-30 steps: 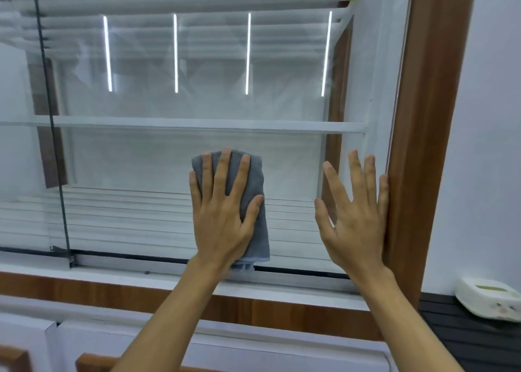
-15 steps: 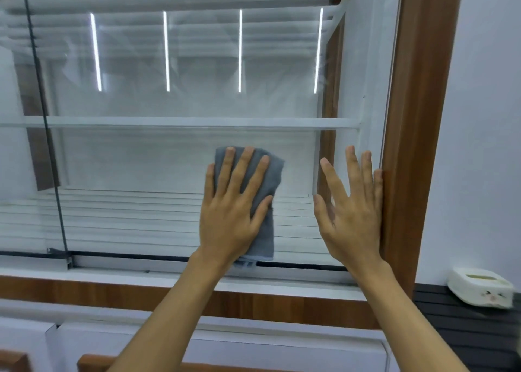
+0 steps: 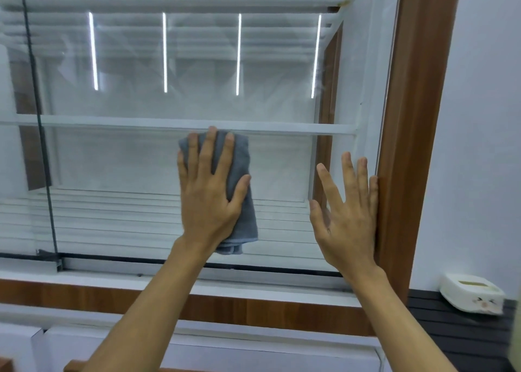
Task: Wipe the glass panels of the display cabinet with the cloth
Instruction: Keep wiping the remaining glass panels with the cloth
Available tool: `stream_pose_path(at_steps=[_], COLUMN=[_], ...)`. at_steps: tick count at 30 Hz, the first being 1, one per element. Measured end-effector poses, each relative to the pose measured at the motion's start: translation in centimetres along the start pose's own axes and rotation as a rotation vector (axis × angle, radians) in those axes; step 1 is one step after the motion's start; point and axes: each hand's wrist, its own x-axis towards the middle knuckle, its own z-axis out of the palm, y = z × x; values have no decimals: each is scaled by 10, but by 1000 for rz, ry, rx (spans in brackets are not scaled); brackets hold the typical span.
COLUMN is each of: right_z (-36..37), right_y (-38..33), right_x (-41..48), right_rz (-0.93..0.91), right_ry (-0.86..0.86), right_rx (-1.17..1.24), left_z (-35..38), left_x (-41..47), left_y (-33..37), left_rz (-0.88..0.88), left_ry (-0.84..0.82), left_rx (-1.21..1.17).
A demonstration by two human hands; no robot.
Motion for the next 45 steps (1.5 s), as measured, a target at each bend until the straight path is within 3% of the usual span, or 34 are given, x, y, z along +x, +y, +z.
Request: stream_pose_path(at_steps=[6, 14, 21, 27, 34, 39, 45], right_z=[1, -10, -50, -57, -55, -53, -52], right_y=[1, -6, 3, 41, 50, 52, 51], right_x=[-1, -1, 15, 25, 19, 16, 16], right_rz=[2, 13, -63, 6, -20, -12, -3], right_ry=[-3, -27, 124, 78, 68, 77, 82], right_rx=[-18, 36, 32, -115, -66, -19, -41], left_z=[16, 14, 16, 24, 44, 45, 27], left_x=[-12, -39, -20, 12, 3, -21, -20], left_y=[45, 29, 45, 92, 148, 135, 85], left_rz=[174, 133, 40, 115, 197, 216, 78], left_ry=[-67, -30, 15, -18, -66, -83, -42], left_rx=[74, -19, -109, -94, -48, 19, 0])
